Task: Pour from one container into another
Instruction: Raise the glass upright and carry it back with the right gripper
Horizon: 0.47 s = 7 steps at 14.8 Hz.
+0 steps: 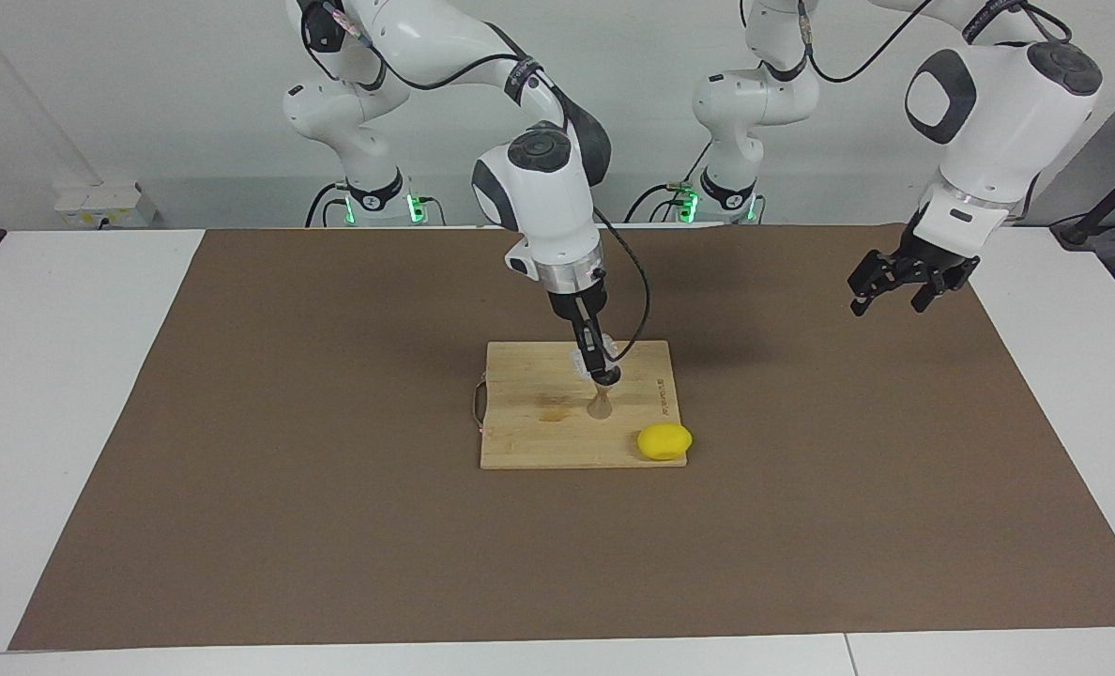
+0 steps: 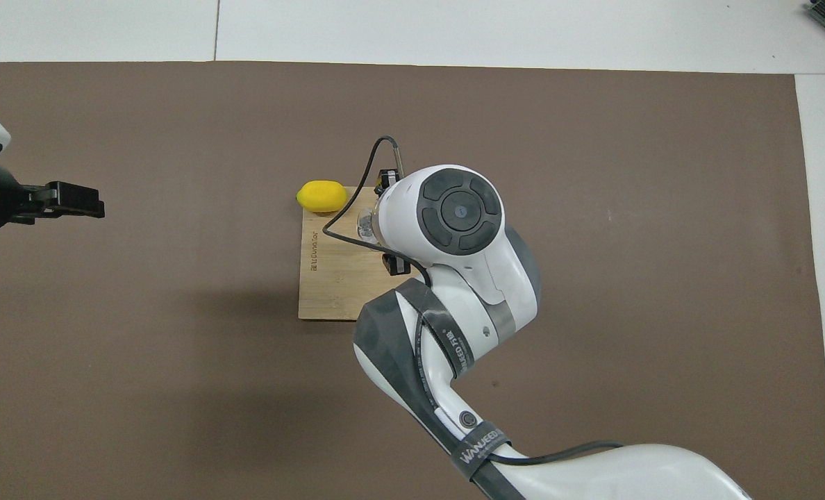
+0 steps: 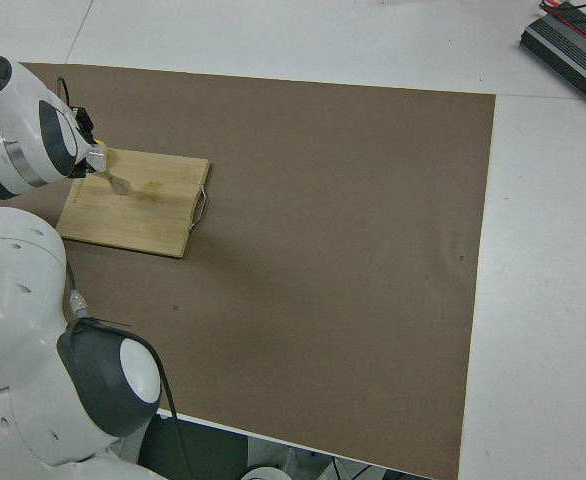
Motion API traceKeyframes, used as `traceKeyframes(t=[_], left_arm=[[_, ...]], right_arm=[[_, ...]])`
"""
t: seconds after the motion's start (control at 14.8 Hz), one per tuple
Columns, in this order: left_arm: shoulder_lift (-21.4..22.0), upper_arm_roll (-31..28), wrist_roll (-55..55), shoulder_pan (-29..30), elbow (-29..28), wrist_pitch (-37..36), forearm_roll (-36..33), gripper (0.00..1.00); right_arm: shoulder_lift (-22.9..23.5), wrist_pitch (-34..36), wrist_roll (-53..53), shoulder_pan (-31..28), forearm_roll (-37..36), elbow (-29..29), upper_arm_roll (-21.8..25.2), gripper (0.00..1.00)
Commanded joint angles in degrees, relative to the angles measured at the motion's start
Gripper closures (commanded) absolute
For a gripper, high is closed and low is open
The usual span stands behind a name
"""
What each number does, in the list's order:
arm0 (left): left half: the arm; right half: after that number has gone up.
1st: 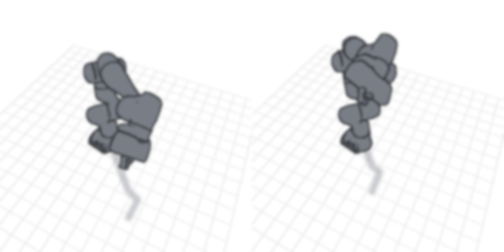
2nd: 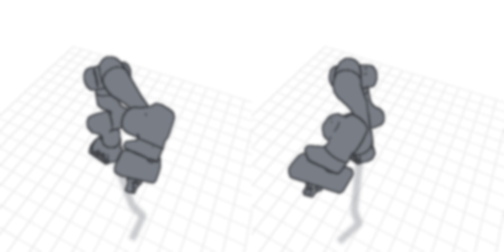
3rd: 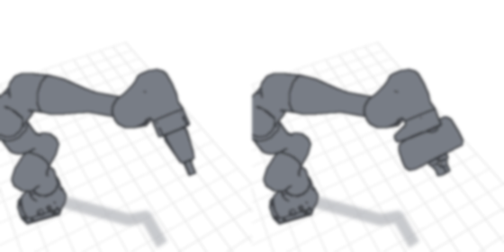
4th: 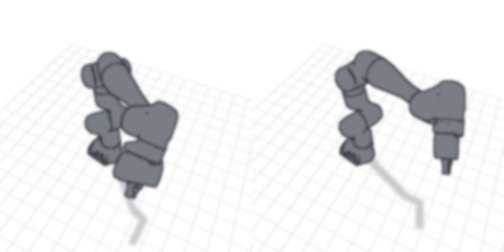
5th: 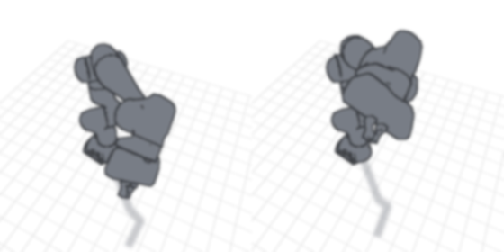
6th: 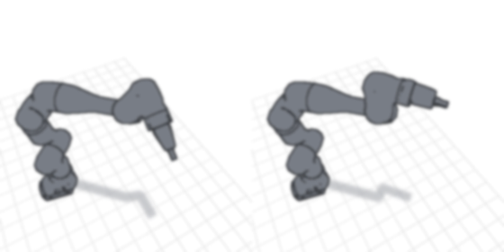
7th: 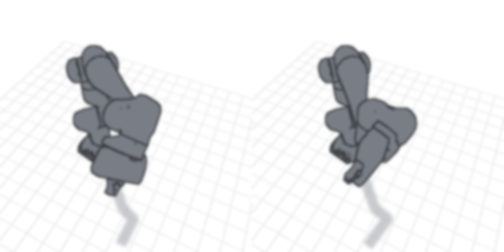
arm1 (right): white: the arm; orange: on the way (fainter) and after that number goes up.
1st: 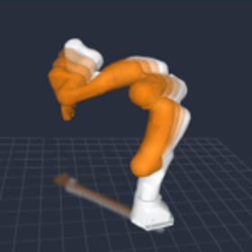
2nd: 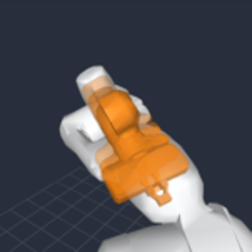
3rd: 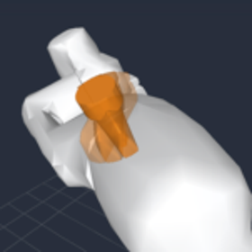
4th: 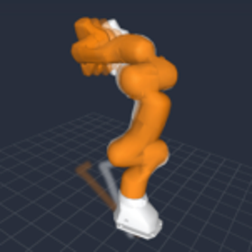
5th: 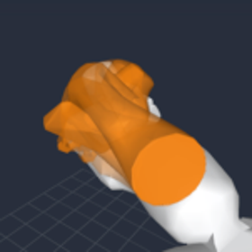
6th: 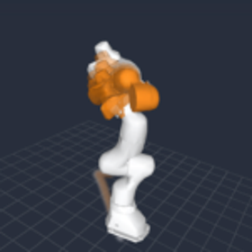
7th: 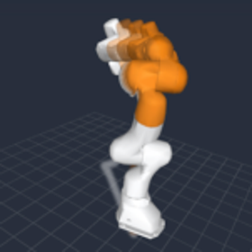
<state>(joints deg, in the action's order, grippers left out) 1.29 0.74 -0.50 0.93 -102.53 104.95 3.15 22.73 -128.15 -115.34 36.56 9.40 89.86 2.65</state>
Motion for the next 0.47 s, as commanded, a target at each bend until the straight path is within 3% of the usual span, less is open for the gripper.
traceKeyframes(t=[0.0,0.41], left_arm=[[0.55,-0.65,-1.00,-0.58,3.29,-5.80,-1.39,0.00],[0.90,-0.57,-0.73,0.03,7.06,-11.60,-1.39,0.00]], right_arm=[[0.03,1.06,2.48,-2.10,4.65,-0.74,-0.54,1.00],[-1.72,3.26,7.05,-9.30,19.57,-1.01,-0.54,1.00]])
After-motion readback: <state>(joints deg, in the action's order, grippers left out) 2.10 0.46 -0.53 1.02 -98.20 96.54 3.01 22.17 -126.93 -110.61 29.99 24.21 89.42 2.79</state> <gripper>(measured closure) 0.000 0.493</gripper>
